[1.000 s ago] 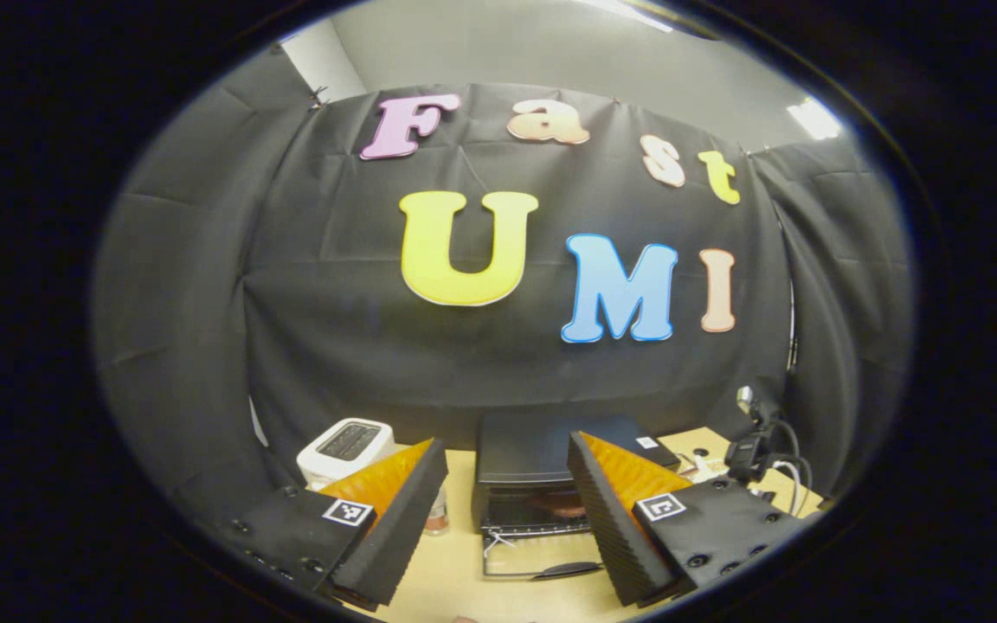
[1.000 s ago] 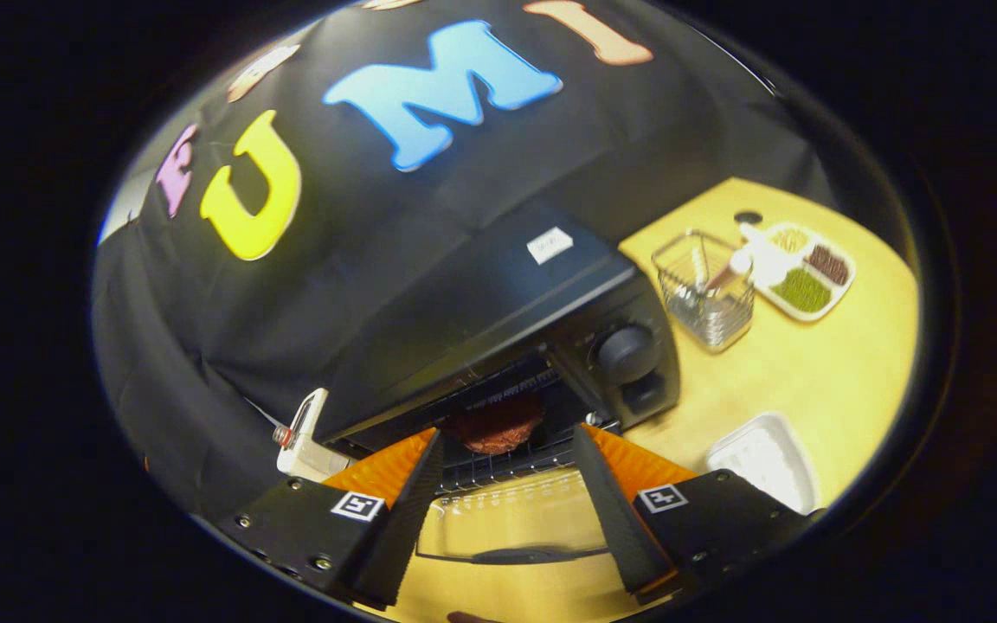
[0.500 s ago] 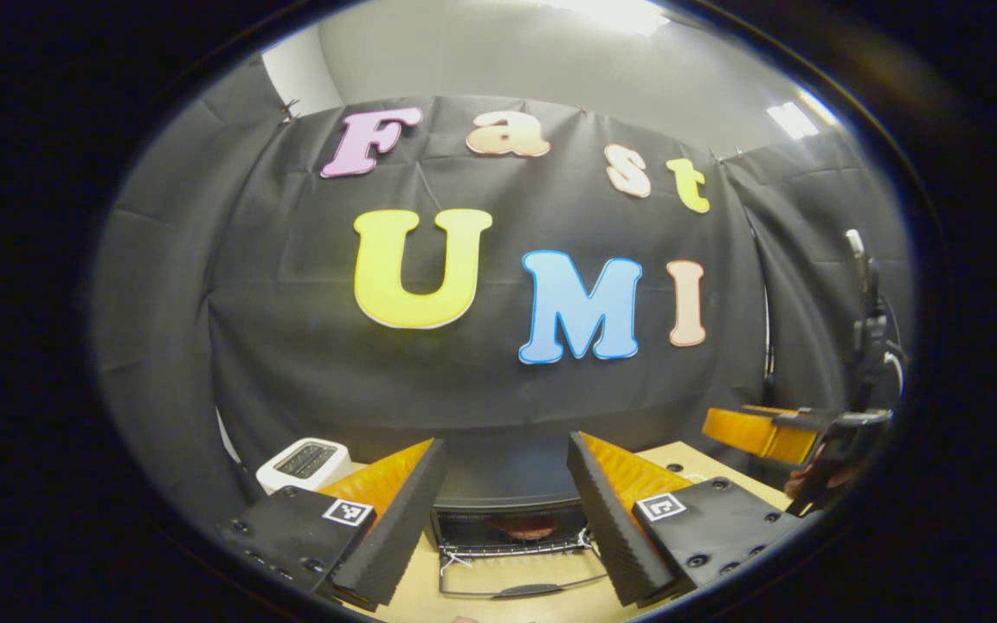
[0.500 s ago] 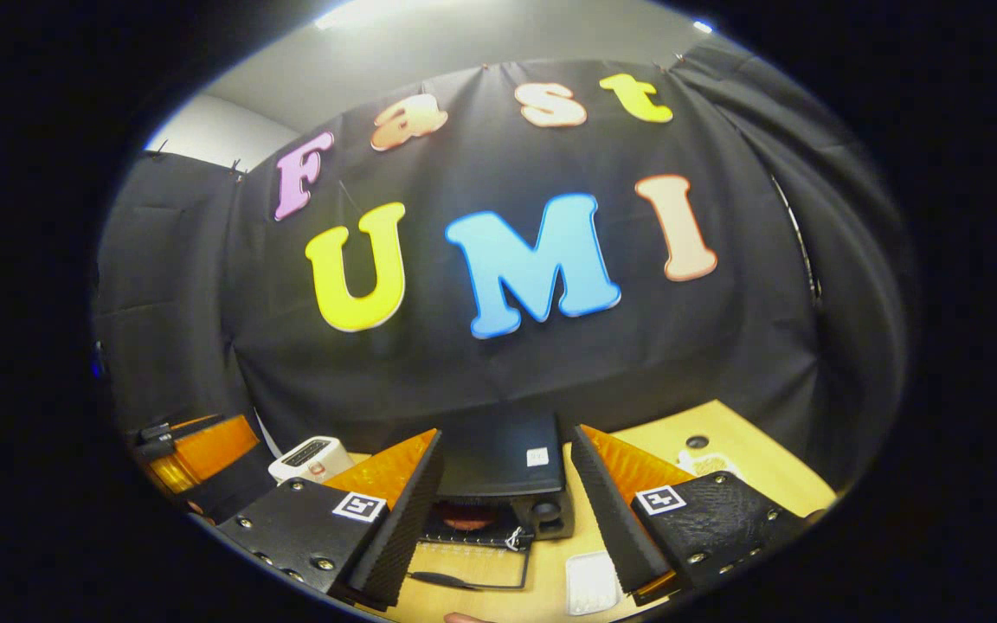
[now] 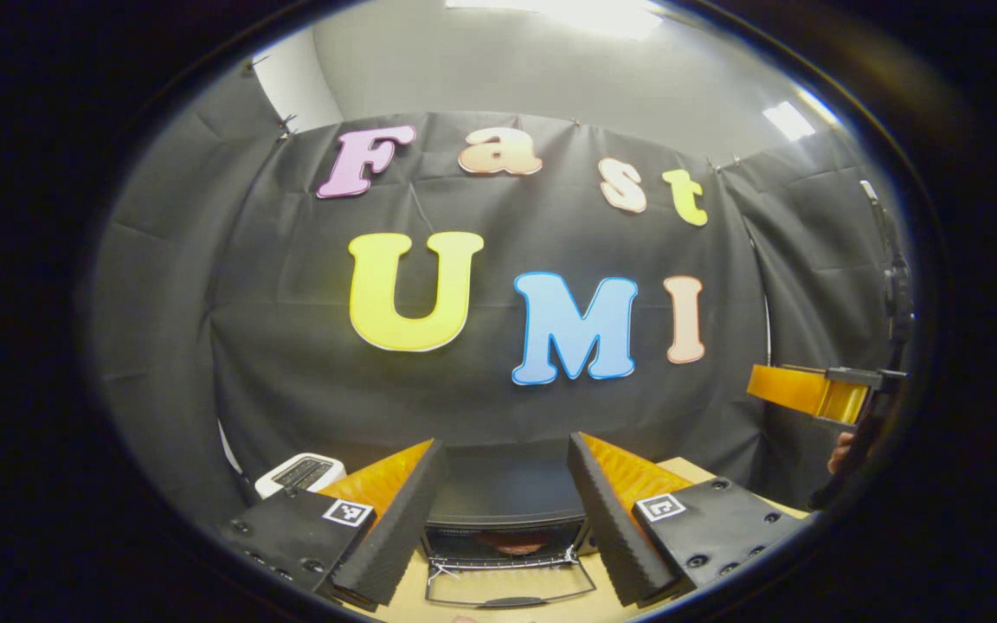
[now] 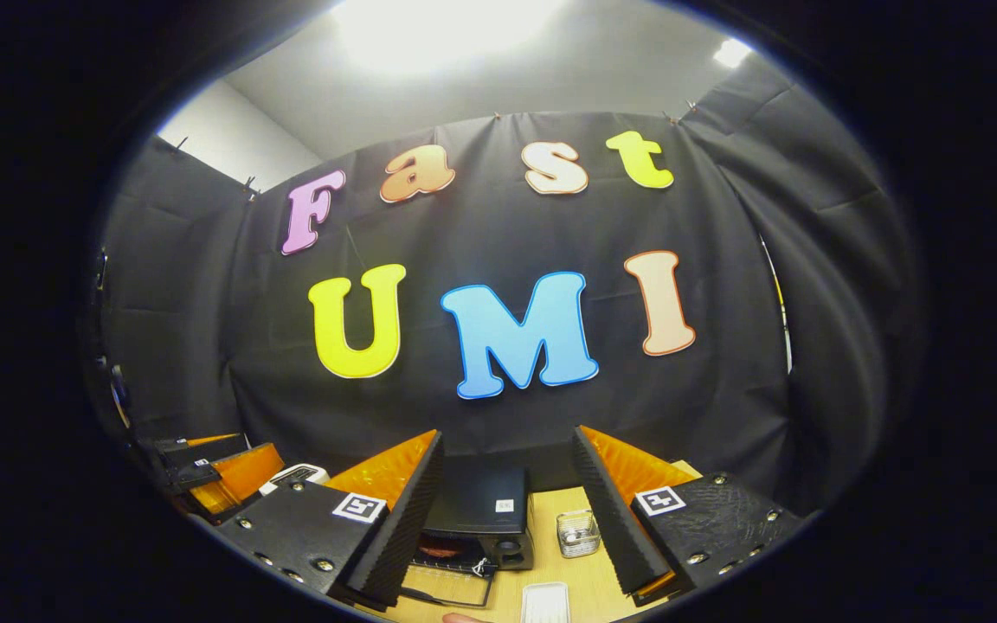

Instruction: Open the electric oven with the left hand, put the food in, and close the electric oven.

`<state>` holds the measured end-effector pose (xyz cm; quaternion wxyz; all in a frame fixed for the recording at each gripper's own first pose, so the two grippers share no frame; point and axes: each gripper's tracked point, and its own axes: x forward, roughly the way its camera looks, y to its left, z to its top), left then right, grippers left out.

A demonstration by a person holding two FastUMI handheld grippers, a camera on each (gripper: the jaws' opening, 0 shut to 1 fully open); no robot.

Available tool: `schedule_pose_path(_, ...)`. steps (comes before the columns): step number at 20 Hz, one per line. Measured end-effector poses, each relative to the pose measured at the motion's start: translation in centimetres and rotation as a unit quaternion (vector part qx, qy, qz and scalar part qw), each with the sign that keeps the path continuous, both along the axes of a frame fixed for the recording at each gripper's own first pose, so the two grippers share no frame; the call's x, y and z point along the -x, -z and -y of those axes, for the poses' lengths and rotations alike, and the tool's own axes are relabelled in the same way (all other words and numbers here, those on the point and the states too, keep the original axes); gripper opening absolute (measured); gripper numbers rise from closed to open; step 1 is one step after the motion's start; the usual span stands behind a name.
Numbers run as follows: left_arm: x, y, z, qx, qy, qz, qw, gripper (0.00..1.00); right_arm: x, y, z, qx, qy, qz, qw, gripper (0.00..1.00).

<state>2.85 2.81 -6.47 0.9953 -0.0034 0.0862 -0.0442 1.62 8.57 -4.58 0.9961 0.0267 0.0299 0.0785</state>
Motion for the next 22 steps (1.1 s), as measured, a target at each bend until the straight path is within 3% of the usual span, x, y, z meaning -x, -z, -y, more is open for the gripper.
schedule_pose_path(1, 0.0, 0.9, 0.3, 0.002, 0.001, -0.012, 1.000, 0.99, 0.1, 0.2, 0.1, -0.001, 0.000, -0.004, 1.000, 0.89)
schedule_pose_path(3, 0.2, 3.7, 0.6, 0.005, -0.001, -0.049, 0.999, 0.99, 0.0, 0.6, 0.5, -0.004, 0.000, -0.009, 1.000, 0.90)
schedule_pose_path(6, 0.4, 8.0, 0.2, 0.014, -0.014, -0.096, 0.995, 0.90, -0.1, 1.2, 1.3, 0.001, 0.005, -0.018, 1.000, 0.89)
schedule_pose_path(8, 0.7, 11.0, 0.0, 0.013, -0.023, -0.123, 0.992, 0.91, -0.2, 1.7, 1.7, 0.004, 0.007, -0.024, 1.000, 0.89)
schedule_pose_path(9, 0.9, 12.7, -0.4, -0.005, -0.029, -0.139, 0.990, 1.00, -0.3, 1.9, 1.8, 0.004, 0.007, -0.027, 1.000, 0.89)
schedule_pose_path(13, 1.8, 19.2, 0.2, -0.030, -0.014, -0.206, 0.978, 0.95, 0.0, 3.2, 2.4, 0.010, 0.009, -0.041, 0.999, 0.89)
schedule_pose_path(16, 4.7, 24.0, 0.5, -0.034, -0.008, -0.293, 0.956, 0.95, 0.4, 4.7, 2.9, 0.011, 0.009, -0.063, 0.998, 0.90)
schedule_pose_path(17, 5.5, 25.5, 0.4, -0.042, -0.009, -0.321, 0.946, 0.99, 0.6, 5.0, 3.0, 0.009, 0.009, -0.068, 0.998, 0.90)
schedule_pose_path(18, 5.8, 27.2, 0.6, -0.042, -0.010, -0.344, 0.938, 0.91, 0.8, 5.5, 3.2, 0.007, 0.010, -0.074, 0.997, 0.90)
schedule_pose_path(19, 6.3, 28.8, 1.0, -0.035, -0.006, -0.369, 0.929, 0.95, 0.9, 5.8, 3.4, 0.007, 0.011, -0.079, 0.997, 0.90)
schedule_pose_path(20, 7.0, 30.2, 1.3, -0.031, -0.004, -0.392, 0.919, 0.91, 1.1, 6.1, 3.7, 0.010, 0.013, -0.084, 0.996, 0.90)
schedule_pose_path(22, 8.1, 32.4, 1.2, -0.036, 0.001, -0.430, 0.902, 0.95, 1.3, 7.2, 3.9, 0.024, 0.008, -0.099, 0.995, 0.89)
